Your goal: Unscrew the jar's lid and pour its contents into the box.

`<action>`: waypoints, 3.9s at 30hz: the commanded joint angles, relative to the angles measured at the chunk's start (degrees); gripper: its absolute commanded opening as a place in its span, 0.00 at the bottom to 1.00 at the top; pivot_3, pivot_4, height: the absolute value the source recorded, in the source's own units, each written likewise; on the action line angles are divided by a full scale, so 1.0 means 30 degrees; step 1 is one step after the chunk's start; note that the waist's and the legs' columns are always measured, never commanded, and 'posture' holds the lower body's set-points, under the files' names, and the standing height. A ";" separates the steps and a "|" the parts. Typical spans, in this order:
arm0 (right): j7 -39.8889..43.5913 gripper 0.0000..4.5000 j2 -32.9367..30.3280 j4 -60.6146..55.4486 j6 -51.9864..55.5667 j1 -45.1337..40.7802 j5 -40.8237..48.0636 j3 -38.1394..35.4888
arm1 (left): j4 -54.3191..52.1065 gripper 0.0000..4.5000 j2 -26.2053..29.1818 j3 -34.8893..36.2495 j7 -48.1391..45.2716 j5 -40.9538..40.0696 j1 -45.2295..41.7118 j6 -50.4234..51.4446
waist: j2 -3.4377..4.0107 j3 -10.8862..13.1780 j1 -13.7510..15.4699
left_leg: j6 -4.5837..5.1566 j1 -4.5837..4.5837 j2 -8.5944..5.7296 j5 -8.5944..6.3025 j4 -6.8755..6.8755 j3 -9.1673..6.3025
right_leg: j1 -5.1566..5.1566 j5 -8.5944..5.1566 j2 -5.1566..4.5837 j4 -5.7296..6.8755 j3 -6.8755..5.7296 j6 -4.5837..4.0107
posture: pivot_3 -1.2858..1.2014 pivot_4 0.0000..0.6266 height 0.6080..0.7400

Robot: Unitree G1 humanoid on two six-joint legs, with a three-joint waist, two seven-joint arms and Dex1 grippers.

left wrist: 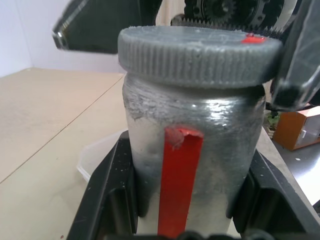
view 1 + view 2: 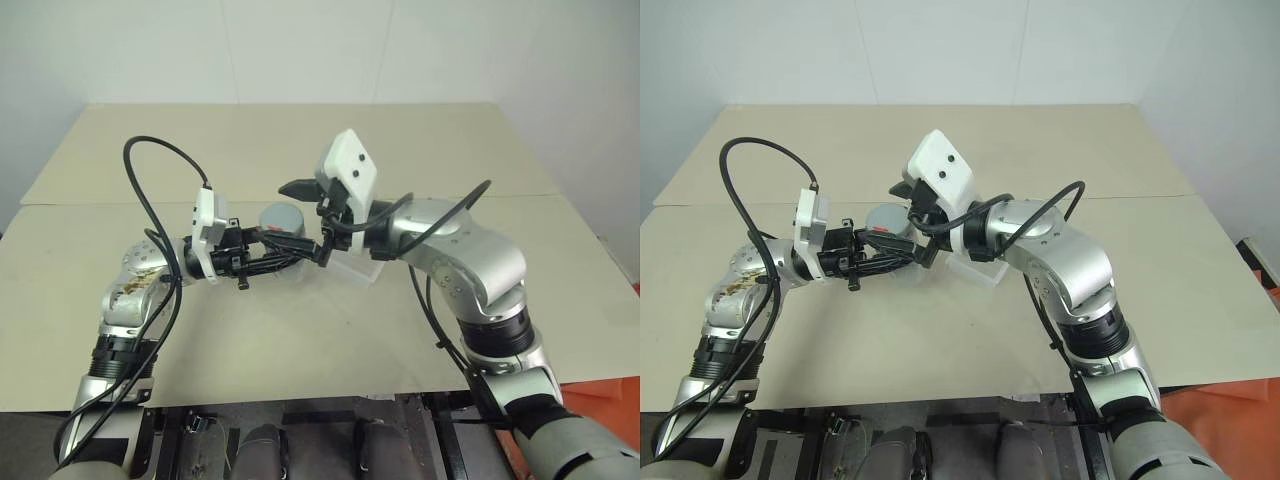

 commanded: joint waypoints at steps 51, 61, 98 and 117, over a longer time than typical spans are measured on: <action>0.1401 0.99 -0.1850 -0.1420 -0.0993 0.0553 0.2145 -0.1754 | -0.0362 0.43 0.0249 0.0238 0.0768 0.0088 -0.0434 -0.0089 | -0.0001 0.0000 -0.0030 | 0.0011 -0.0008 0.0000 -0.0006 -0.0003 0.0001 | -0.0008 0.0000 0.0000 -0.0009 0.0002 0.0001 | 0.52 0.24 1.00; -0.0778 0.99 0.0404 0.0345 -0.0968 -0.0787 0.0400 -0.0133 | -0.0190 0.43 0.0273 0.0148 0.0115 0.0053 -0.0633 -0.0215 | 0.0000 0.0000 0.0012 | 0.0004 -0.0018 -0.0002 -0.0002 0.0000 0.0001 | -0.0010 0.0000 0.0000 -0.0009 -0.0001 0.0001 | 0.52 0.24 1.00; -0.1344 0.99 -0.2328 -0.0126 -0.0424 0.0653 0.0360 -0.1793 | -0.0903 0.43 0.1473 0.0777 -0.0328 -0.0565 0.0040 0.0010 | 0.0002 -0.0001 -0.0018 | 0.0006 -0.0019 0.0000 -0.0003 -0.0002 0.0001 | -0.0015 0.0000 0.0000 -0.0008 0.0000 0.0001 | 0.52 0.24 1.00; 0.0793 0.99 -0.3399 -0.1675 -0.0826 0.1545 0.2305 -0.2731 | -0.0847 0.43 0.0998 0.0785 0.0512 -0.0159 0.0003 0.0090 | 0.0001 -0.0001 -0.0001 | 0.0012 -0.0023 0.0001 -0.0006 -0.0004 0.0001 | -0.0016 0.0000 0.0000 -0.0017 0.0001 0.0001 | 0.52 0.24 1.00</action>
